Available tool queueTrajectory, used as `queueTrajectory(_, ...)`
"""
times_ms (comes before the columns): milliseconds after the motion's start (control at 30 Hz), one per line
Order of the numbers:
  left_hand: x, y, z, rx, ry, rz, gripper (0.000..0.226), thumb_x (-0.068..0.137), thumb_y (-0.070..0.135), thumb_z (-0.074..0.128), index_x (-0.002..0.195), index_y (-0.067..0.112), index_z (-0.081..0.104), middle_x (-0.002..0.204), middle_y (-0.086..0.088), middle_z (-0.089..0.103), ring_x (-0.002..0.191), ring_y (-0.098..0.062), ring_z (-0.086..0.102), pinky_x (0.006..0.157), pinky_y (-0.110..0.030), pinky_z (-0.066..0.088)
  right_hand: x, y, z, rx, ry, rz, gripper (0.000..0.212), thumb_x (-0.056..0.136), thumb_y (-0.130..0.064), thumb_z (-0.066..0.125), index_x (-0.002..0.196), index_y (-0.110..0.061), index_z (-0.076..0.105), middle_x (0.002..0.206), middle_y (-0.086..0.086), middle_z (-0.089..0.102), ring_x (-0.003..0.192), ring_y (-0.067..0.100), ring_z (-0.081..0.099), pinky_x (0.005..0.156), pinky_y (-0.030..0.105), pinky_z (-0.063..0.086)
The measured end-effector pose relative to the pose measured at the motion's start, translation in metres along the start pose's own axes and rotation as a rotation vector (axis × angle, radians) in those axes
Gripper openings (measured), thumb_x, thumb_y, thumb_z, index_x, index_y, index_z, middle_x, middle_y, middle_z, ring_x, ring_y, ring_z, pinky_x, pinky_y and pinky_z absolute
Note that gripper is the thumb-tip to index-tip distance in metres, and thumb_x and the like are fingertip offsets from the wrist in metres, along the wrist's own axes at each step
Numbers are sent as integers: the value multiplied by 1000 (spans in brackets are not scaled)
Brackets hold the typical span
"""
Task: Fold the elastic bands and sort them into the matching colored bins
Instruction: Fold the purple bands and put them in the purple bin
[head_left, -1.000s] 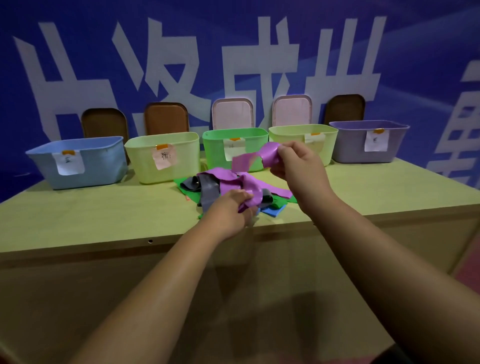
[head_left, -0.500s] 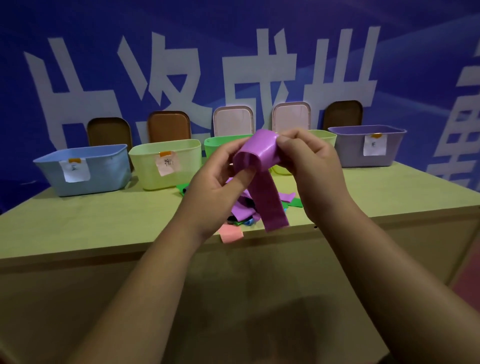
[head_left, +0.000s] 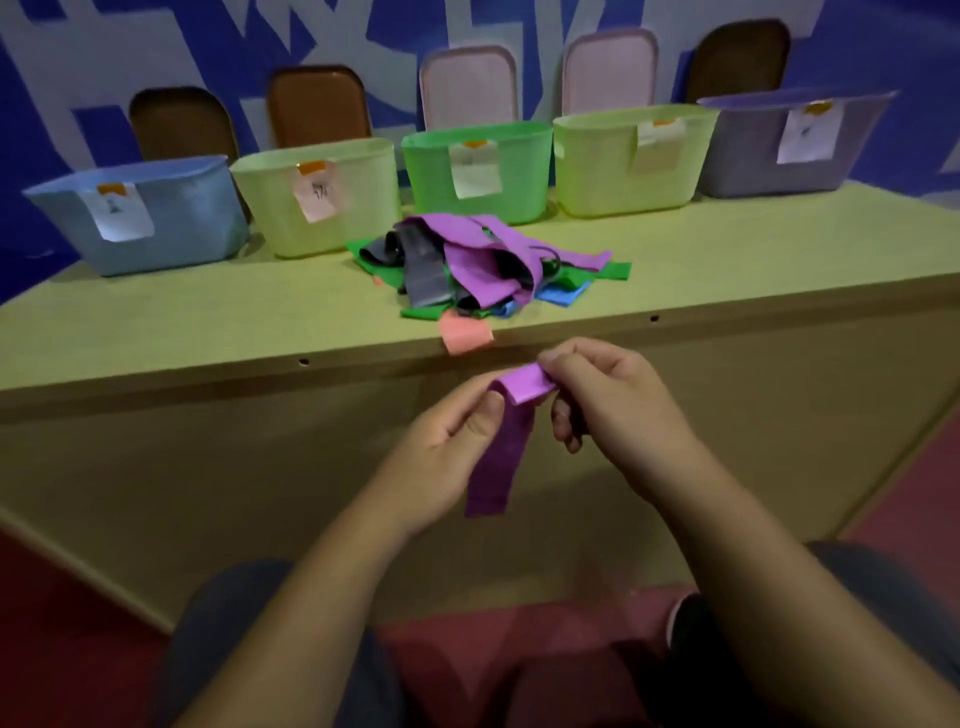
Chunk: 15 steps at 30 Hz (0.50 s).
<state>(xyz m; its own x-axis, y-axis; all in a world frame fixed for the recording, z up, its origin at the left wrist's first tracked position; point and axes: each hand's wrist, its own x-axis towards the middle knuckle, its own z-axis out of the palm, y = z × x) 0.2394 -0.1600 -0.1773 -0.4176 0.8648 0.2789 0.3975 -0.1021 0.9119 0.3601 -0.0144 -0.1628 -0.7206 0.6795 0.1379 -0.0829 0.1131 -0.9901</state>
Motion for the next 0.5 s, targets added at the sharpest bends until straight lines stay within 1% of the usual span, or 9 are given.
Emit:
queueTrajectory(67,-3,-25,5,-52,6,-84,30,102,38,50,128,36,66,119,30,73,113,11,63,94,-9,44,-1,23,1,-18,-17,55,28,105,-22,60,86,-2,67,55,19,52,46,26,45,49,30,39)
queueTrajectory(133,-4,-44,10,-92,49,-156,30,103,38,51,125,33,71,115,18,77,107,3,67,93,-16,50,-1,42,1,-3,-19,98,35,107,-28,60,87,-1,69,58,22,53,45,22,45,49,30,39)
queueTrajectory(200,-4,-60,16,-130,94,-238,28,108,32,50,118,25,75,102,12,80,94,0,70,82,-18,54,1,59,1,38,-19,129,44,109,-37,57,91,0,72,69,28,61,48,22,49,49,30,42)
queueTrajectory(233,-3,-66,19,-146,127,-284,28,109,30,51,110,22,77,95,10,79,87,-1,69,76,-20,54,3,66,1,59,-17,148,46,109,-41,56,94,-1,74,78,26,69,51,22,52,49,30,45)
queueTrajectory(267,-2,-73,21,-149,160,-319,28,109,30,53,104,19,78,89,9,77,82,-2,67,72,-22,54,6,74,1,76,-13,168,46,110,-43,54,97,-3,75,85,20,75,54,23,55,50,31,47)
queueTrajectory(333,1,-85,25,-135,187,-360,29,109,33,56,102,18,79,84,7,74,79,-6,64,71,-28,54,10,88,0,81,7,191,40,110,-39,55,101,-5,74,92,11,79,56,21,57,53,32,49)
queueTrajectory(400,3,-94,28,-146,171,-394,27,109,34,57,104,20,80,82,4,71,76,-11,63,73,-34,55,13,103,-2,35,8,181,24,108,-27,61,106,-5,71,94,9,77,56,17,58,55,33,49)
queueTrajectory(467,7,-97,32,-239,140,-446,27,111,29,54,111,18,78,88,-8,75,75,-15,66,69,-36,60,16,115,-3,-17,-25,157,10,104,-16,67,111,-10,70,87,8,71,58,15,60,57,33,50)
queueTrajectory(500,10,-97,33,-301,117,-465,27,111,26,52,117,15,76,94,-13,76,77,-17,68,67,-37,62,17,119,-5,-40,-36,138,10,102,-13,69,112,-13,71,83,3,68,59,15,60,57,33,51)
